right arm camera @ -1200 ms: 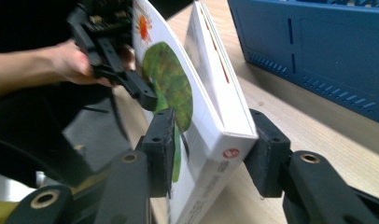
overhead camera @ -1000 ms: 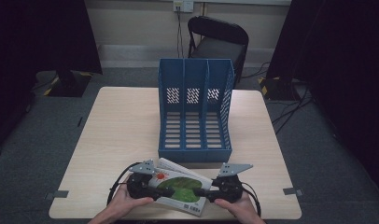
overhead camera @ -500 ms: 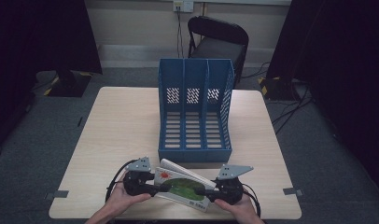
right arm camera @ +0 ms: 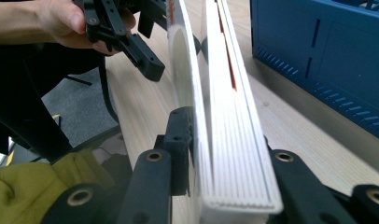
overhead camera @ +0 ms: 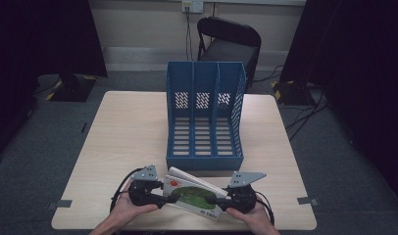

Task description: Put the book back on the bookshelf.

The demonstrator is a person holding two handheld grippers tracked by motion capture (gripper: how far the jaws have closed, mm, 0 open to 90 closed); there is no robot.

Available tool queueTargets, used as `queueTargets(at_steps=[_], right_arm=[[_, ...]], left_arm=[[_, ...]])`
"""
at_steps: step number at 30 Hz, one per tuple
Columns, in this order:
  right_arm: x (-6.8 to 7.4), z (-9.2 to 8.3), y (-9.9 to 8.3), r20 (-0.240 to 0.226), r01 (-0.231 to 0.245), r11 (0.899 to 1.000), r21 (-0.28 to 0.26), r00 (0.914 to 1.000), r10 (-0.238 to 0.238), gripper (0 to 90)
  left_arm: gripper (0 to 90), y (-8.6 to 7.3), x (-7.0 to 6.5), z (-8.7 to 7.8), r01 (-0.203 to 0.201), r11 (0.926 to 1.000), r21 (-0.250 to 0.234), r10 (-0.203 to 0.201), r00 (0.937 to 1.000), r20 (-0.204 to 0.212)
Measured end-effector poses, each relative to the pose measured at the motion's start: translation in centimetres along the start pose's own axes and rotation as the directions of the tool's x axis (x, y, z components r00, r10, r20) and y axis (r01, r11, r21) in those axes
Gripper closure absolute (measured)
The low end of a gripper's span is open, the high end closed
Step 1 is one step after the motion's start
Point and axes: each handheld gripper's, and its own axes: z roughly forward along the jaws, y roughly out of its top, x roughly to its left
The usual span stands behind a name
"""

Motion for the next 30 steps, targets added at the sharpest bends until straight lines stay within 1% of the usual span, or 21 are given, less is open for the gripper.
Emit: queueTargets(at_steps=[2,3,5,6,7,9,11,12,13,14,15,17,18,19,21,23,24,26,27,29,30], right_arm=[[-0.2,-0.2,-0.1,-0.004,0.000,1.000,0.001,1.0000,0.000,74.4],[-0.2,-0.3,-0.1,-0.001,0.003,1.000,0.003,1.0000,-0.003,74.8],[-0.2,-0.4,-0.1,0.011,-0.001,1.000,0.002,0.9999,0.001,75.4],[-0.3,-0.5,-0.1,0.013,-0.002,1.000,0.002,0.9999,0.002,75.5],[-0.4,-0.6,0.0,0.021,0.001,1.000,0.000,0.9998,-0.001,75.6],[-0.6,-0.7,0.2,0.024,0.002,1.000,-0.006,0.9997,-0.002,75.7],[-0.6,-0.9,0.3,0.032,0.018,1.000,-0.008,0.9993,-0.017,75.6],[-0.5,-1.0,0.4,0.041,0.034,0.999,-0.007,0.9986,-0.033,75.7],[-0.5,-1.1,0.5,0.045,0.040,0.999,-0.005,0.9982,-0.040,75.6],[-0.4,-1.0,0.4,0.042,0.050,0.999,-0.006,0.9979,-0.049,75.6],[-0.3,-1.0,0.3,0.043,0.056,0.998,-0.003,0.9975,-0.056,75.6],[-0.2,-0.8,0.0,0.038,0.062,0.998,0.013,0.9973,-0.062,75.5],[-0.1,-0.7,-0.1,0.038,0.059,0.998,0.006,0.9975,-0.059,75.3],[0.0,-0.7,-0.1,0.038,0.058,0.998,0.005,0.9976,-0.058,75.2],[0.1,-0.7,-0.2,0.039,0.048,0.999,-0.003,0.9981,-0.048,74.3],[0.0,-0.6,-0.5,0.020,0.021,1.000,-0.015,0.9996,-0.021,71.8],[0.1,-0.5,-0.6,0.013,0.014,1.000,-0.020,0.9998,-0.014,70.5],[0.2,-0.3,-0.6,0.010,0.015,1.000,-0.019,0.9998,-0.015,65.4],[0.4,0.1,-0.7,0.006,0.013,1.000,-0.013,0.9999,-0.013,60.9],[0.5,0.5,-0.8,0.004,0.010,1.000,-0.002,0.9999,-0.010,56.9],[0.7,0.8,-0.9,0.015,0.014,1.000,0.002,0.9998,-0.014,55.6]], left_arm=[[47.6,-0.1,0.3,-0.4,0.009,0.9999,-0.013,-0.010,0.9999,-0.012],[48.8,-0.2,0.5,-0.5,0.013,0.9998,-0.014,-0.014,0.9996,-0.024],[49.0,-0.2,0.8,-0.7,0.026,0.9995,-0.020,-0.026,0.9990,-0.035],[48.4,-0.2,0.9,-0.8,0.026,0.9994,-0.025,-0.027,0.9985,-0.046],[46.8,-0.2,0.9,-0.8,0.030,0.9992,-0.026,-0.031,0.9983,-0.050],[46.7,-0.3,1.1,-0.9,0.043,0.9985,-0.033,-0.045,0.9973,-0.057],[44.9,-0.3,1.3,-1.0,0.055,0.9978,-0.037,-0.058,0.9943,-0.089],[42.3,-0.3,1.4,-1.0,0.065,0.9971,-0.040,-0.068,0.9929,-0.098],[41.1,-0.3,1.6,-0.9,0.070,0.9968,-0.039,-0.074,0.9906,-0.115],[39.5,-0.3,1.7,-0.9,0.074,0.9964,-0.041,-0.078,0.9901,-0.116],[36.9,-0.3,2.0,-0.6,0.078,0.9962,-0.038,-0.082,0.9909,-0.107],[36.4,-0.2,2.1,0.0,0.085,0.9960,-0.027,-0.087,0.9911,-0.100],[36.4,-0.2,2.2,0.2,0.082,0.9965,-0.016,-0.083,0.9919,-0.097],[36.4,-0.2,2.1,0.6,0.076,0.9971,0.009,-0.075,0.9922,-0.100],[40.6,-0.2,1.9,1.1,0.058,0.9977,0.033,-0.055,0.9944,-0.091],[47.2,-0.2,1.7,1.4,0.044,0.9981,0.042,-0.041,0.9961,-0.078],[52.8,-0.2,1.6,1.5,0.036,0.9983,0.047,-0.032,0.9972,-0.067],[54.3,-0.2,1.3,1.6,0.023,0.9980,0.059,-0.018,0.9963,-0.084],[54.5,-0.2,1.3,1.6,0.024,0.9979,0.061,-0.018,0.9962,-0.086],[55.6,-0.2,1.4,1.6,0.030,0.9977,0.061,-0.025,0.9964,-0.081],[55.9,-0.2,1.4,1.6,0.031,0.9977,0.060,-0.026,0.9964,-0.081]])
